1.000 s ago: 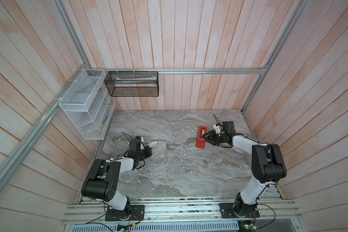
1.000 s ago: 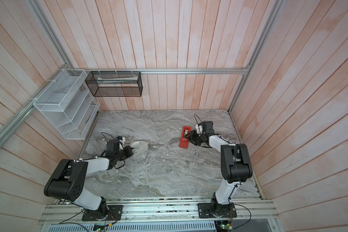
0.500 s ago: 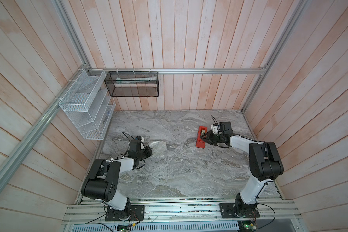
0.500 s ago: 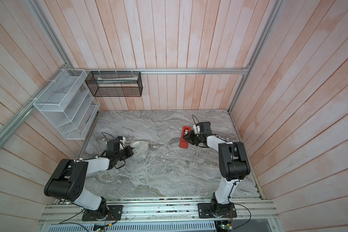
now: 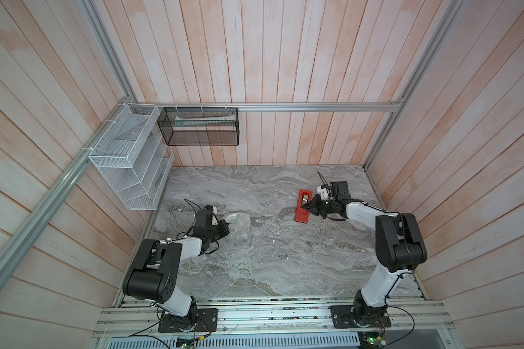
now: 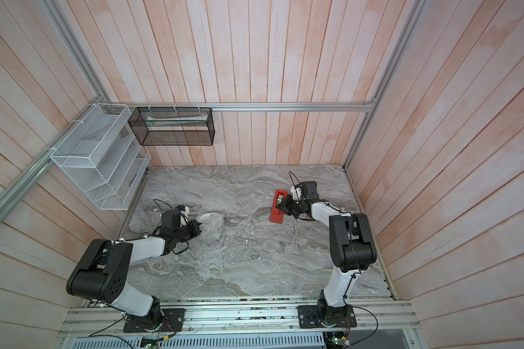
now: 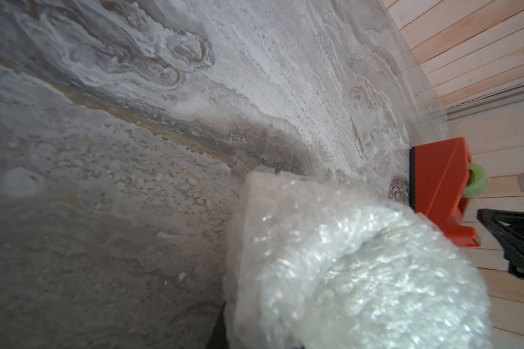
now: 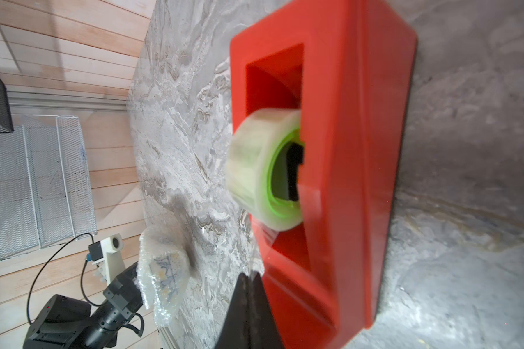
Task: Wrap bowls in bubble wrap
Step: Tear off the tape using the Tape Cutter.
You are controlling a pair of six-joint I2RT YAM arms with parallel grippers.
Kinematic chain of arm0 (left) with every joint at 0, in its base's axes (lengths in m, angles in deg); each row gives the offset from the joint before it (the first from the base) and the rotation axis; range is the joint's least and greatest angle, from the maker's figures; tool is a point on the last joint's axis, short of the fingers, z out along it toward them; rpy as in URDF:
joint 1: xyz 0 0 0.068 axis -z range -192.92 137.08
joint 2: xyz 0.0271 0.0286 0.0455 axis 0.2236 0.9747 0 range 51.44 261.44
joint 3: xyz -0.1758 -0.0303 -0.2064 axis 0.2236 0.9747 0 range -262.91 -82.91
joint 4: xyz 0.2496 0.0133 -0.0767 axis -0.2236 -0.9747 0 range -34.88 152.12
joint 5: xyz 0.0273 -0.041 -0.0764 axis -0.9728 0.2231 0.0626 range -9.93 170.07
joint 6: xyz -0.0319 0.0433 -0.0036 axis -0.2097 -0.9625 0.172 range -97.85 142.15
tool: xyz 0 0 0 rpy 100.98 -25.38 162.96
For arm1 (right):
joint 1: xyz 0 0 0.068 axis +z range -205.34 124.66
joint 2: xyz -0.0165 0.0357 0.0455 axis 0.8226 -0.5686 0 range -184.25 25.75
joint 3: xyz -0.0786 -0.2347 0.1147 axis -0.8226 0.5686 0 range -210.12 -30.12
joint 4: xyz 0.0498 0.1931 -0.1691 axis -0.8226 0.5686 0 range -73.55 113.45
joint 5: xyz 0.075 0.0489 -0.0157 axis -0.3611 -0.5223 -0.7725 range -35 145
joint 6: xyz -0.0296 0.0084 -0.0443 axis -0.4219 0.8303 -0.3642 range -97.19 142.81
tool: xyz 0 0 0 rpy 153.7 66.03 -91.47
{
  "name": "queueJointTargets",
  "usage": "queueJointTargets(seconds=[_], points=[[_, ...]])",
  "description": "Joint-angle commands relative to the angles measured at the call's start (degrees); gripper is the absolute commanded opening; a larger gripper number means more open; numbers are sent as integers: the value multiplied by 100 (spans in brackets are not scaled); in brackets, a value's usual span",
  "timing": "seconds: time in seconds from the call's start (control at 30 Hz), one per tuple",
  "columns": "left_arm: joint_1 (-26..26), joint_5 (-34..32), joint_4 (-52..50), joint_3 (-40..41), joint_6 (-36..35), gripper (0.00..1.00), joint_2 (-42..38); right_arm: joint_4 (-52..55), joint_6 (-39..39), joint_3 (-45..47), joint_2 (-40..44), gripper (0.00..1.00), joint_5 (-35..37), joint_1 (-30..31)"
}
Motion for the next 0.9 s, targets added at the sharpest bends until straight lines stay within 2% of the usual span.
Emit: queueJointTargets(seconds=[0.0,0.27,0.87], points=[[100,92,52,-190,96,9,-156,259,-232,-530,203,0,-80,-110],[395,83,-13,-228,282,9,-130,762,-429,-1163,250,0,-44,-157],[519,356,-229,-315,275,9,-31,802,-112,-935,824,0,226,79]])
